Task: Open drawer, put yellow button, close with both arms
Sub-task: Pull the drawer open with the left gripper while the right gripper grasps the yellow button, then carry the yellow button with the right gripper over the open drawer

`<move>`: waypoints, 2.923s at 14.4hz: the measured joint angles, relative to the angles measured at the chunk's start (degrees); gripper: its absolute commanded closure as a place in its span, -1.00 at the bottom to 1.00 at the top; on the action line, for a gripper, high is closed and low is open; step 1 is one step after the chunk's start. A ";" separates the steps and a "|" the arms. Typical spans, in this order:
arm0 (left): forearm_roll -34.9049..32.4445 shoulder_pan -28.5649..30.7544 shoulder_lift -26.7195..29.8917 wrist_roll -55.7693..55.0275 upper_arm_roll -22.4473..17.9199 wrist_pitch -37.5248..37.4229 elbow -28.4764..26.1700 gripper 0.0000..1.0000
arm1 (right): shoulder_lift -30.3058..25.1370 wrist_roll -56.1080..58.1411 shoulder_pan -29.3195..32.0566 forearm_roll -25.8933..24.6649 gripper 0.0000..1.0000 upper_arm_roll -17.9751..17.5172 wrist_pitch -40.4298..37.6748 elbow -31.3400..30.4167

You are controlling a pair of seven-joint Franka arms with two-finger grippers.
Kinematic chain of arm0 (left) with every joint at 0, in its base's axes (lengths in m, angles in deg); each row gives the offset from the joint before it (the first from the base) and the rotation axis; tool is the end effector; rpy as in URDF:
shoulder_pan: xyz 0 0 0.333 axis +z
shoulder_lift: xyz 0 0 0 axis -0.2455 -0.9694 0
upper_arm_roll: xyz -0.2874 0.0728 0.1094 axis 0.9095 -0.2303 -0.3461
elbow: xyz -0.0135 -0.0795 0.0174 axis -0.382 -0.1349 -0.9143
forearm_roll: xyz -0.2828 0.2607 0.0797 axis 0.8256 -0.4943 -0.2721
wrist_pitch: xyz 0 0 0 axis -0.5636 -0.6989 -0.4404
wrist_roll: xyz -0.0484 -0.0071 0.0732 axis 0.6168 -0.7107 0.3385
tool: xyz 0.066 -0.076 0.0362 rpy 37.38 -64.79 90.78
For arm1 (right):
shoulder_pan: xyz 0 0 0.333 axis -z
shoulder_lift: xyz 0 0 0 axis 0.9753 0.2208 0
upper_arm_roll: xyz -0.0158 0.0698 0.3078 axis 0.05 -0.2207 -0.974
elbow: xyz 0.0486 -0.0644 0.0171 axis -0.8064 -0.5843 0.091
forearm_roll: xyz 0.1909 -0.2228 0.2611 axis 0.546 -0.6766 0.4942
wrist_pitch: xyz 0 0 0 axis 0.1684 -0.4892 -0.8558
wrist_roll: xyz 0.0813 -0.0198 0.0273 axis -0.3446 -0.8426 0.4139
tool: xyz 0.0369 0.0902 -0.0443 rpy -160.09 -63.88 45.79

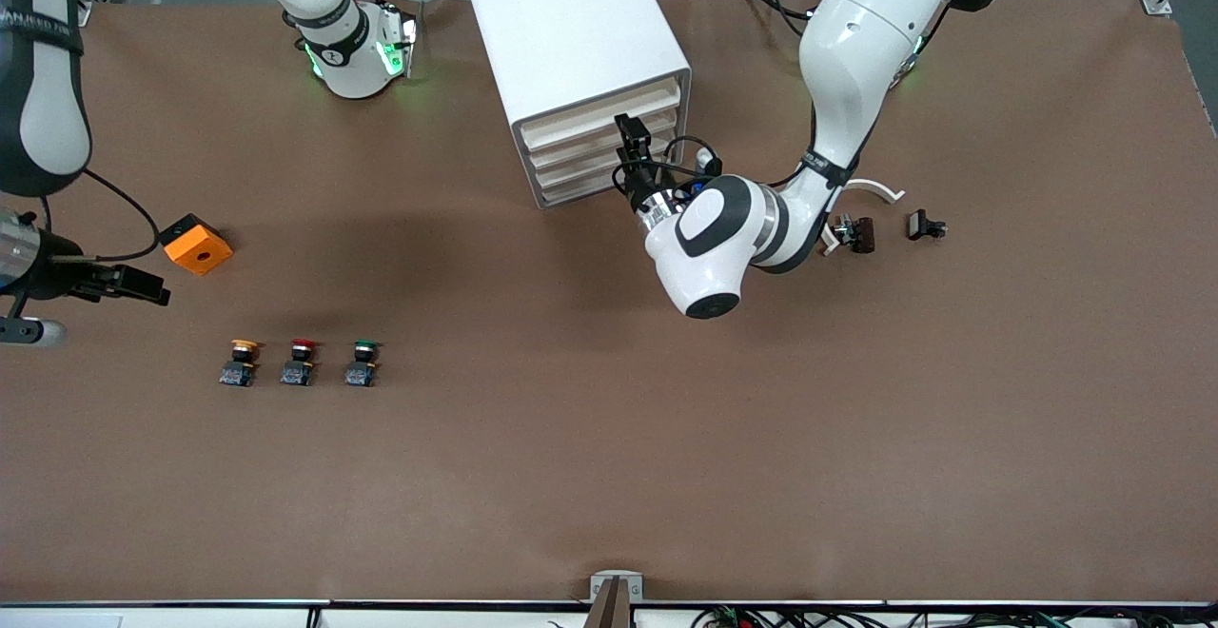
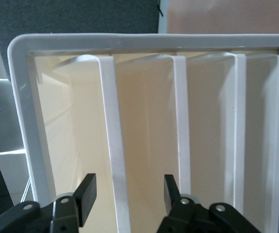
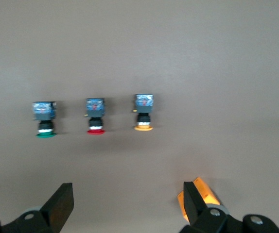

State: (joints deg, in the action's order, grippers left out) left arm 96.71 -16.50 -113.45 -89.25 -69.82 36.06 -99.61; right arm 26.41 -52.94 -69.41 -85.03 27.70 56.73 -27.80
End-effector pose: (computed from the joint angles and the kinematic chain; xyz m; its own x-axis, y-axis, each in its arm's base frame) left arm 0.4532 -0.4593 0.2547 -0.3195 0.9469 -0.0355 0.2619 0.0522 -0.9637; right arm 0.6090 -0.1235 0.4342 0.9961 -0.0766 -0.0442 -0.0768 -0.9970 -0.0032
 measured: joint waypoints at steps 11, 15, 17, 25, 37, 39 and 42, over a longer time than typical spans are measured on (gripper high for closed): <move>4.29 -2.68 -2.87 -4.68 0.02 -1.54 -0.02 0.92 | 16.18 -0.69 1.77 3.58 -1.00 -0.46 28.03 -6.44; 5.02 -2.58 -2.92 -5.22 0.04 -2.33 0.15 1.00 | 20.40 -2.67 1.27 4.79 -1.00 -0.92 32.81 -6.24; 5.02 -2.54 -2.94 -5.22 0.04 -2.33 0.12 1.00 | 21.17 -3.22 1.16 4.90 -1.00 -1.05 33.14 -6.15; 5.46 -1.35 -3.00 -5.08 -3.78 -4.07 0.84 1.00 | 23.11 -3.65 0.77 4.93 0.09 -1.13 34.52 -6.12; 5.46 1.45 -3.00 -2.85 -6.99 -1.76 4.52 1.00 | 22.36 -3.70 -0.22 4.93 1.00 -1.14 26.17 -1.15; 5.45 1.94 -3.00 -2.00 -7.20 -1.27 5.01 1.00 | 20.61 -5.20 -0.82 4.93 1.00 -1.15 16.61 3.60; 5.43 2.65 -3.01 -1.27 -7.44 -0.75 5.63 -0.99 | 16.89 -10.92 -2.94 4.93 1.00 -1.19 6.68 7.46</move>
State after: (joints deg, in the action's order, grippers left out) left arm 102.14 -13.84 -116.46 -90.51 -77.26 35.32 -93.98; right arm 43.30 -63.86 -72.34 -80.10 26.51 63.41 -20.33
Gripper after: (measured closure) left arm 0.903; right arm 0.577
